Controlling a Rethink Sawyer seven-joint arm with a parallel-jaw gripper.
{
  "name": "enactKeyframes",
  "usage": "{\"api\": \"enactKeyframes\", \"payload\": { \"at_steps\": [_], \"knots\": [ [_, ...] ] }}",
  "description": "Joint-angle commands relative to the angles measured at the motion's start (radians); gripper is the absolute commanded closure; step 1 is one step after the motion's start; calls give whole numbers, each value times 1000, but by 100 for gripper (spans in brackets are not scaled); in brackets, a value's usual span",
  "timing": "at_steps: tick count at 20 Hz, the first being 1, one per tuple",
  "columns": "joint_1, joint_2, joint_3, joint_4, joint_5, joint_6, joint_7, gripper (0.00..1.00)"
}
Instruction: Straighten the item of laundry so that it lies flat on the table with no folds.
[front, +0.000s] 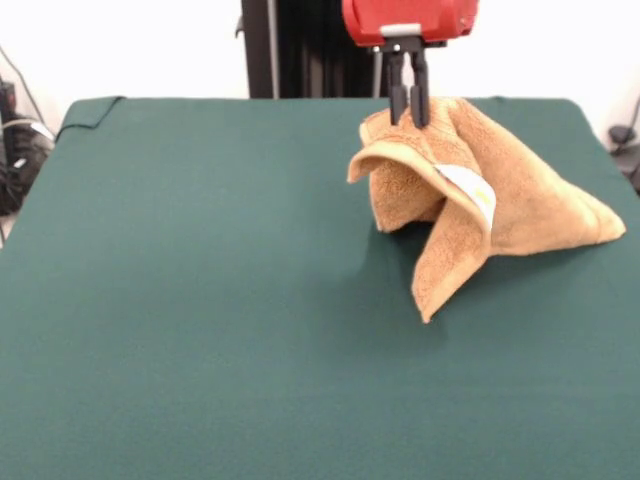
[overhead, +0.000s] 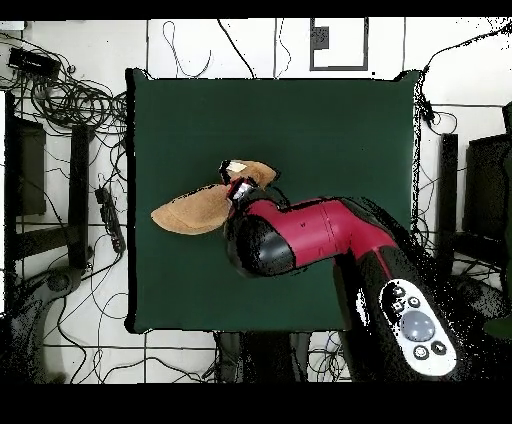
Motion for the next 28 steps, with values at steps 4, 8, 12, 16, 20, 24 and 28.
{"api": "enactKeyframes", "payload": {
  "at_steps": [4, 8, 12, 16, 20, 24, 28],
  "knots": [
    [-30, 80, 185, 6, -63, 141, -342, 100],
    [-49, 82, 208, 5, -69, 158, -350, 100],
    [-78, 83, 242, -1, -77, 195, -389, 100],
    [-93, 76, 253, -14, -82, 235, -417, 100],
    [-128, 75, 279, -34, -72, 289, -485, 100],
    [-138, 74, 286, -52, -70, 320, -513, 100],
    [-135, 76, 278, -70, -87, 342, -534, 100]
  ]
}}
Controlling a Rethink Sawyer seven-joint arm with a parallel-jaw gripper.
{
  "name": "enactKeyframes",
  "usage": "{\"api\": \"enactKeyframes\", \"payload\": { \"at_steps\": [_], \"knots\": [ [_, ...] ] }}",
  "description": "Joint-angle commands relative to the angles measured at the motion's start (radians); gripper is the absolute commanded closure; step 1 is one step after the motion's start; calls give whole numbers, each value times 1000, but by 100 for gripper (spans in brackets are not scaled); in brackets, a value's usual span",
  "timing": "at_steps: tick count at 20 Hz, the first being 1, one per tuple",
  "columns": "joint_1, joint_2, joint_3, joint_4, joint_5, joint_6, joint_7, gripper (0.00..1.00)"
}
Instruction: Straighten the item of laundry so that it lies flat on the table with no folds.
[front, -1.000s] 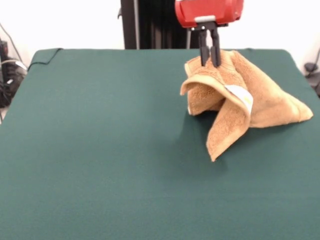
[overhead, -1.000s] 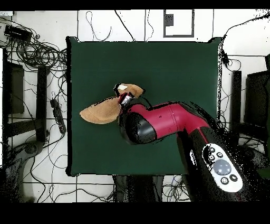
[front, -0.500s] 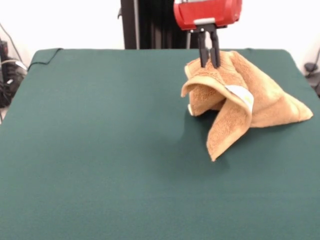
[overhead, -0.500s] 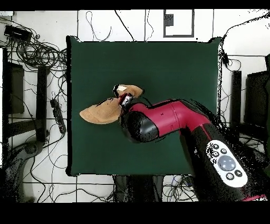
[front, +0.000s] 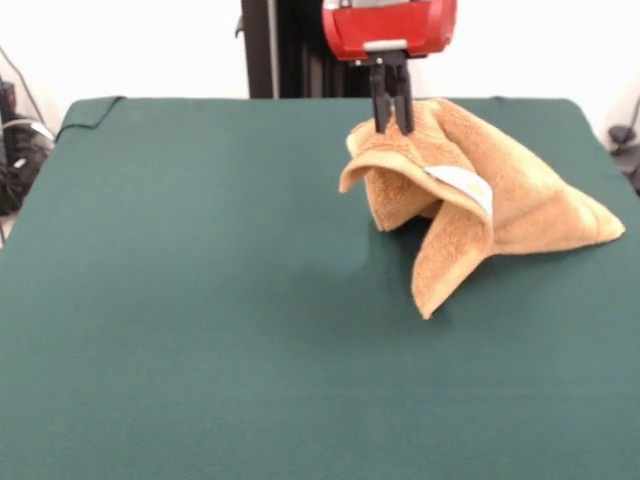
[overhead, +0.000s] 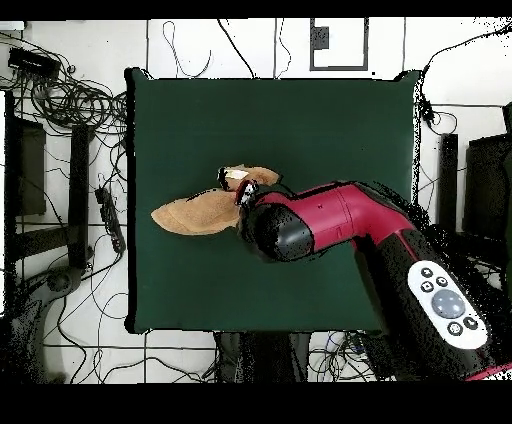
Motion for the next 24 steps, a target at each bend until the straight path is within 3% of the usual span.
{"api": "enactKeyframes", "payload": {
  "at_steps": [1, 13, 24],
  "knots": [
    [19, 8, 75, -54, -40, 164, -349, 100],
    [10, 22, 55, -84, -46, 259, -413, 100],
    [-39, 98, 78, -161, -86, 287, -516, 100]
  ]
}}
